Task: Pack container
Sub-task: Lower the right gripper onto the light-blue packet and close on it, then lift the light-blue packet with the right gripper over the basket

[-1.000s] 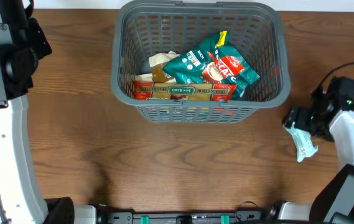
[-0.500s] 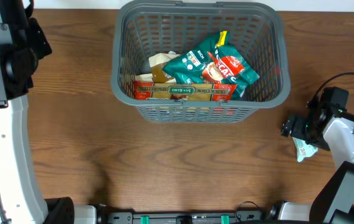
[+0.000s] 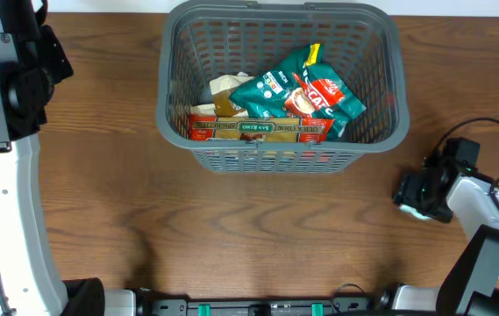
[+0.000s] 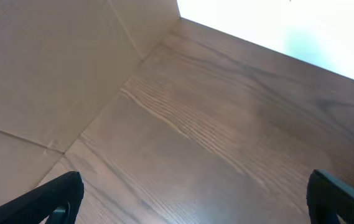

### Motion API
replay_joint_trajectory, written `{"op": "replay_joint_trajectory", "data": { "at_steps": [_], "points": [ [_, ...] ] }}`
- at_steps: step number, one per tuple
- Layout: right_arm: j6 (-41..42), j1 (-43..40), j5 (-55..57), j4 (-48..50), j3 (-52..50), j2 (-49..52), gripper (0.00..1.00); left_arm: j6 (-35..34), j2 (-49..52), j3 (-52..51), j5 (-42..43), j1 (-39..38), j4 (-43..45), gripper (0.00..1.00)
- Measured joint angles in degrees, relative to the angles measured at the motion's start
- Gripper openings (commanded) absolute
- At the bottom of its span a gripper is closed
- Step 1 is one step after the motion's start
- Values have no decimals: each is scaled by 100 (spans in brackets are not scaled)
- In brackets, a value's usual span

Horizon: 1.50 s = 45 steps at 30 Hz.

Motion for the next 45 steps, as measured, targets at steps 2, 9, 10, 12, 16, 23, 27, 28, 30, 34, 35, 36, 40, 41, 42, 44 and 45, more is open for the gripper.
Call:
{"op": "replay_joint_trajectory", "data": {
  "at_steps": [2, 9, 10, 12, 16, 23, 27, 28, 30, 34, 35, 36, 40, 41, 42, 44, 45],
  "points": [
    [46, -9, -39, -2, 0, 0, 34, 0, 0, 0, 0, 0, 0, 99],
    [76, -20, -98, -46, 2, 0, 1, 0, 0, 0, 0, 0, 2, 99],
    [76, -20, -105, -52, 2, -4, 1, 0, 0, 0, 0, 0, 0, 99],
    [76, -20, -133, -70, 2, -4, 1, 0, 0, 0, 0, 0, 0, 99],
    [85, -20, -190, -114, 7, -4, 1, 0, 0, 0, 0, 0, 0, 99],
    [98, -20, -330, -481, 195, 0, 1, 0, 0, 0, 0, 0, 2, 99],
    [101, -20, -382, -883, 699, 20, 2, 0, 0, 0, 2, 0, 0, 98],
    [101, -20, -387, -973, 863, 20, 2, 0, 0, 0, 0, 0, 0, 99],
    [98, -20, -402, -1191, 1235, 20, 1, 0, 0, 0, 0, 0, 0, 99],
    [96, -20, -413, -1569, 2035, 20, 2, 0, 0, 0, 2, 0, 0, 99],
    [94, -20, -426, -1707, 2262, 20, 2, 0, 0, 0, 2, 0, 0, 99],
    [94, -20, -428, -1825, 2452, 22, 2, 0, 0, 0, 0, 0, 0, 99],
    [87, -17, -459, -2243, 3250, 24, 2, 0, 0, 0, 0, 0, 2, 99],
    [74, -17, -466, -2334, 3453, 24, 2, 0, 0, 0, 2, 0, -4, 98],
    [63, -17, -470, -2409, 3633, 24, 1, 0, 0, 0, 2, 0, 0, 99],
    [46, 2, -472, -2531, 3982, 24, 2, 0, 0, 0, 0, 0, 0, 99],
    [35, 22, -474, -2588, 4138, 24, 2, 0, 0, 0, 2, 0, -2, 99]
  ]
}}
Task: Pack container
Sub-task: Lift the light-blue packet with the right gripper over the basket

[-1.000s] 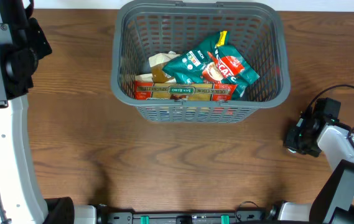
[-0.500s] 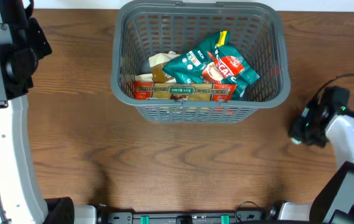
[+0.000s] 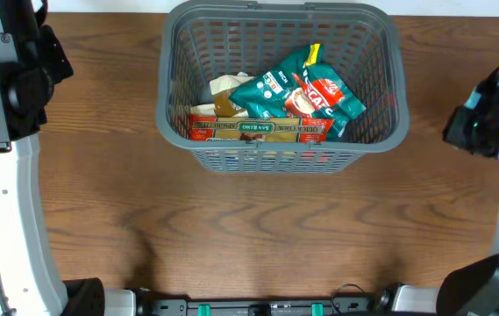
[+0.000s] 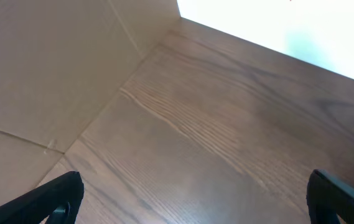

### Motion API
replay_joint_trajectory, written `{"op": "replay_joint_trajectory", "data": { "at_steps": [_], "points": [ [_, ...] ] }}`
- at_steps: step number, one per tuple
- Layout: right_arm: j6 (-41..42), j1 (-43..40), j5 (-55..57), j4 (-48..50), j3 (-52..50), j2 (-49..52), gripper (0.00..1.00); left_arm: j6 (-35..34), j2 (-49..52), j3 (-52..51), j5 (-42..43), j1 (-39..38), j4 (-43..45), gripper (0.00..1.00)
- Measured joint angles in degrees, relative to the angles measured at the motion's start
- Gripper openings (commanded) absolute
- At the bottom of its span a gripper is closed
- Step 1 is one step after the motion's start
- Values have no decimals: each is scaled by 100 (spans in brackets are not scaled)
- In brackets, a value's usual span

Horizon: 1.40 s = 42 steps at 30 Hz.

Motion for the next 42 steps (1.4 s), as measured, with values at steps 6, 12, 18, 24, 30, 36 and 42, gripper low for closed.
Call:
{"op": "replay_joint_trajectory", "data": {
  "at_steps": [6, 12, 18, 24, 30, 36, 42],
  "points": [
    [-74, 350, -11, -212, 909, 0, 2, 0, 0, 0, -2, 0, 2, 99],
    [-122, 962, -13, -243, 1563, 0, 2, 0, 0, 0, -2, 0, 2, 99],
    [-282, 1810, -13, -245, 1836, 0, 2, 0, 0, 0, -2, 0, 2, 99],
    [-476, 2688, -13, -251, 1934, 0, 2, 0, 0, 0, -2, 0, 2, 99],
    [-627, 3453, 31, -249, 1998, 0, 2, 0, 0, 0, -2, 0, 2, 99],
    [-710, 3976, 164, -251, 1998, 0, 1, 0, 0, 0, -2, 0, 2, 98],
    [-748, 4207, 229, -282, 1998, 0, 2, 0, 0, 0, -2, 0, 2, 99]
  ]
}}
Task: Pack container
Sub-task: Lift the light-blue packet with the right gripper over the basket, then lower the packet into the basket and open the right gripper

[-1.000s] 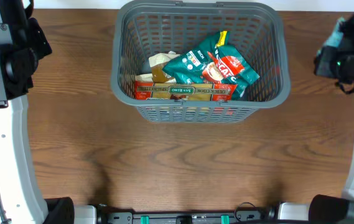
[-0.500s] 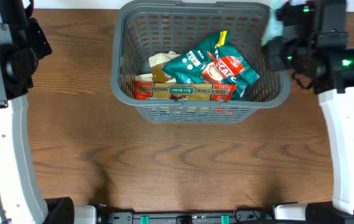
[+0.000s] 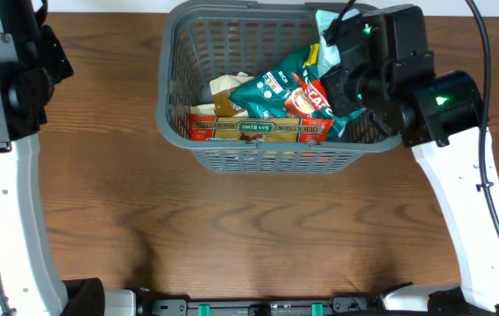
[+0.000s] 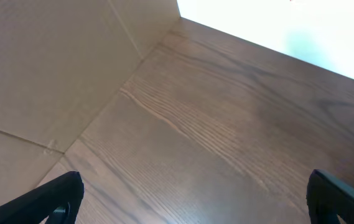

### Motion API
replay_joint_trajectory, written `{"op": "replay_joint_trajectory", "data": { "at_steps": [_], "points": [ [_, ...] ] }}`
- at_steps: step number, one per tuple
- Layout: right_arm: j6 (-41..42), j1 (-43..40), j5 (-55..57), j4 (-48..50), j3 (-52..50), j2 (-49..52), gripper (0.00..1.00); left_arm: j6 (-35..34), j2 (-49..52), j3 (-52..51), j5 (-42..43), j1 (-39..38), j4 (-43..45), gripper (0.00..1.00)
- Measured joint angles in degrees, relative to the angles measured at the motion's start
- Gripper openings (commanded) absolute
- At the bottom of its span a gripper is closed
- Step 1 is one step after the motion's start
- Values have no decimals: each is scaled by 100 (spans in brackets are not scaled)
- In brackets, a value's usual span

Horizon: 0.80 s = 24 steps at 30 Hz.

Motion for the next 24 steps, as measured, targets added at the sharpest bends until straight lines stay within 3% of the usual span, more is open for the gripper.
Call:
{"op": "replay_joint_trajectory", "data": {
  "at_steps": [1, 3, 4, 5, 24],
  "points": [
    [0, 20, 4, -20, 0, 0, 10, 0, 0, 0, 0, 0, 0, 99],
    [2, 35, 13, -55, 0, 0, 75, 0, 0, 0, 0, 0, 0, 99],
    [-20, 39, 20, -63, 0, 0, 96, 0, 0, 0, 0, 0, 0, 99],
    [-22, 39, 22, -59, 0, 0, 99, 0, 0, 0, 0, 0, 0, 99],
    [-59, 39, 39, -39, 2, 0, 99, 0, 0, 0, 0, 0, 0, 99]
  ]
}}
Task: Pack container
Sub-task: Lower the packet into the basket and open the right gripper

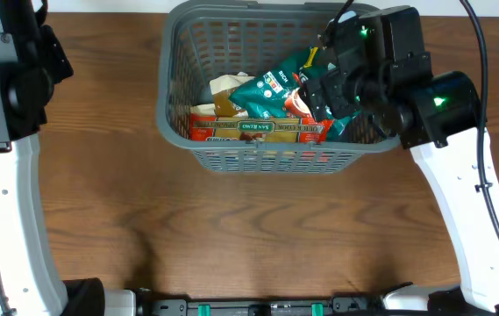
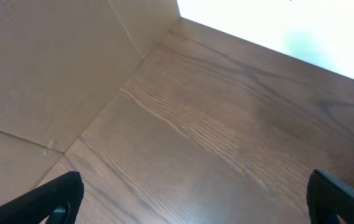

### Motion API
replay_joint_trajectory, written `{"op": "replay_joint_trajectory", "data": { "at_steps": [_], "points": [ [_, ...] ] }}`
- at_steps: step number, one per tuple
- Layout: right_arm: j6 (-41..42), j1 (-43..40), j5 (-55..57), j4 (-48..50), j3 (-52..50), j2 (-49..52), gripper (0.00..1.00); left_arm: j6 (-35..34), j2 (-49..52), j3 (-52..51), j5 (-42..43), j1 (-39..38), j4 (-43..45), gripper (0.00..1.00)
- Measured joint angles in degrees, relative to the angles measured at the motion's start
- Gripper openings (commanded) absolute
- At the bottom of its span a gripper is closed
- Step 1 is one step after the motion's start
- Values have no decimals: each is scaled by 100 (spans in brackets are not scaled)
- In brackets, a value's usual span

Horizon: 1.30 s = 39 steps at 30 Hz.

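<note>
A grey plastic basket [image 1: 267, 160] stands at the back middle of the wooden table. Inside lie a teal snack bag [image 1: 271, 88], a red and green box [image 1: 249, 129] and a tan packet [image 1: 225, 88]. My right gripper [image 1: 317, 79] reaches down into the basket's right half, over the bags; the arm's body hides its fingers and anything between them. My left arm [image 1: 3, 79] stays at the far left. The left gripper [image 2: 192, 199] is open over bare wood, with nothing between its fingers [image 2: 55, 196].
A cardboard wall [image 2: 46, 68] rises to the left in the left wrist view, meeting the brown table [image 2: 214, 124]. The right arm's white link [image 1: 455, 211] runs along the table's right side, with a black cable [image 1: 486, 96] looping above it.
My right gripper has moved a little left and lower inside the basket. The teal packet seen at its tip near the basket's back rim no longer shows. The left arm has not moved.
My right gripper was low at the table's right edge, then higher at the right side. Later it was over the basket's back right corner with a teal packet at its tip. Now it is lower among the bags. The left arm stayed still.
</note>
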Motion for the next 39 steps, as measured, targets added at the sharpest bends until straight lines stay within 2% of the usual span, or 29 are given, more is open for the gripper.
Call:
{"op": "replay_joint_trajectory", "data": {
  "at_steps": [23, 28, 32, 39],
  "points": [
    [0, 0, 0, 0, -2, 0, 99, 0, 0, 0, 0, 0, 0, 99],
    [-2, 0, 0, 258, -2, -46, 99, 0, 0, 0, 0, 0, 0, 99],
    [-33, 0, 2, 669, -2, -367, 99, 0, 0, 0, 0, 0, 0, 99],
    [-271, -103, 0, 1029, -44, -1683, 99, 0, 0, 0, 0, 0, 0, 99]
  ]
}}
